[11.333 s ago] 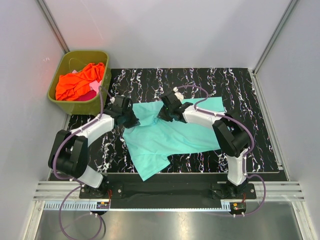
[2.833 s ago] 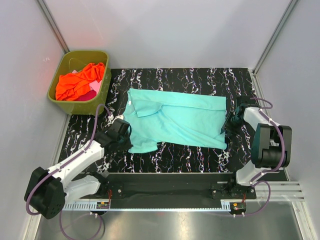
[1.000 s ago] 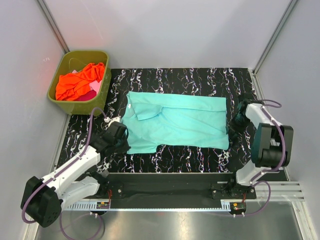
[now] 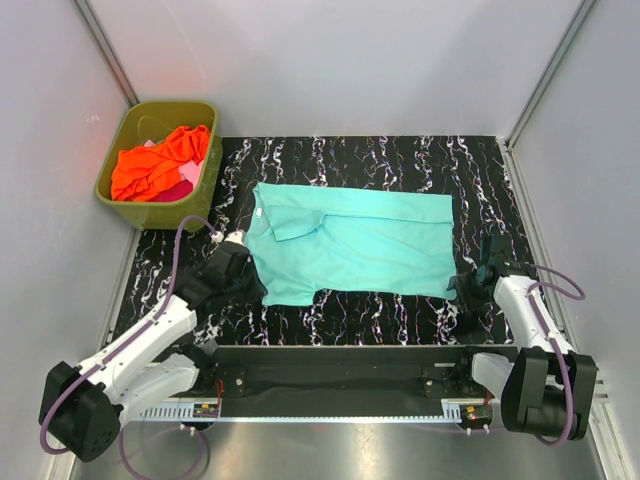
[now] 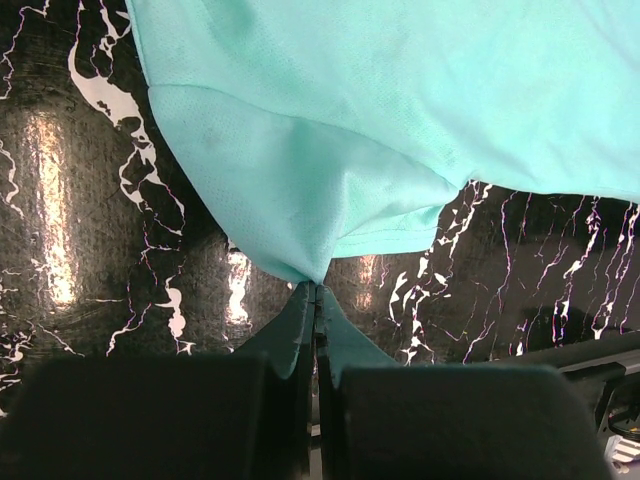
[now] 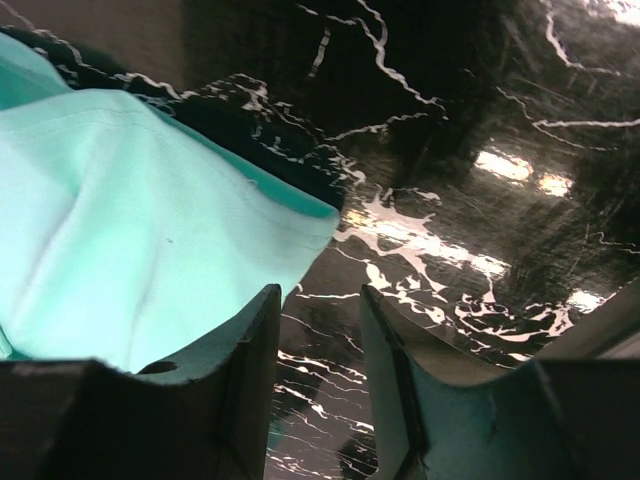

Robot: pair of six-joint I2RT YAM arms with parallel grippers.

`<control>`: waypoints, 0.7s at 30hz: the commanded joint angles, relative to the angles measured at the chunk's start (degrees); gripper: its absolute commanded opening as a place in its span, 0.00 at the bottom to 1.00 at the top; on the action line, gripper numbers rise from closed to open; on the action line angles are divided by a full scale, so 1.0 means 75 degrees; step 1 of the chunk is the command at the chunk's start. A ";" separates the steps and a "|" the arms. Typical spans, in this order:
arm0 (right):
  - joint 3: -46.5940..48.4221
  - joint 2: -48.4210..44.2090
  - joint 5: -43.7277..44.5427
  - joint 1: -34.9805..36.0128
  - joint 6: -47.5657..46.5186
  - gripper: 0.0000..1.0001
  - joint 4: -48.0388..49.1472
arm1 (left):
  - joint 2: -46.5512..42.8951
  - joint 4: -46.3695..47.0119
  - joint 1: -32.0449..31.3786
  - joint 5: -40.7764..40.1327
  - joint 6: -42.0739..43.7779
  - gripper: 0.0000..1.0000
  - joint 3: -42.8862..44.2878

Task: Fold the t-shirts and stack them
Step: Fold the tshirt

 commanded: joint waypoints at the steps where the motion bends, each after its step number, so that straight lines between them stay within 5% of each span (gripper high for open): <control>1: -0.0234 -0.0250 -0.0089 -0.0031 0.0386 0.44 0.0052 | -0.0114 0.0324 -0.0015 0.0120 -0.0096 0.00 0.0292; 8: -0.0914 -0.0989 0.0085 -0.0019 0.0832 0.42 0.0415 | -0.0114 0.0313 -0.0015 0.0155 -0.0166 0.00 0.0397; 20: -0.0762 0.0030 0.0415 -0.0019 0.0785 0.42 0.1271 | 0.0073 0.0324 -0.0015 0.0015 -0.0085 0.00 0.0385; 21: -0.0762 0.0135 0.0415 -0.0019 0.0832 0.42 0.1271 | 0.0108 0.0301 -0.0026 -0.0008 0.0032 0.10 0.0397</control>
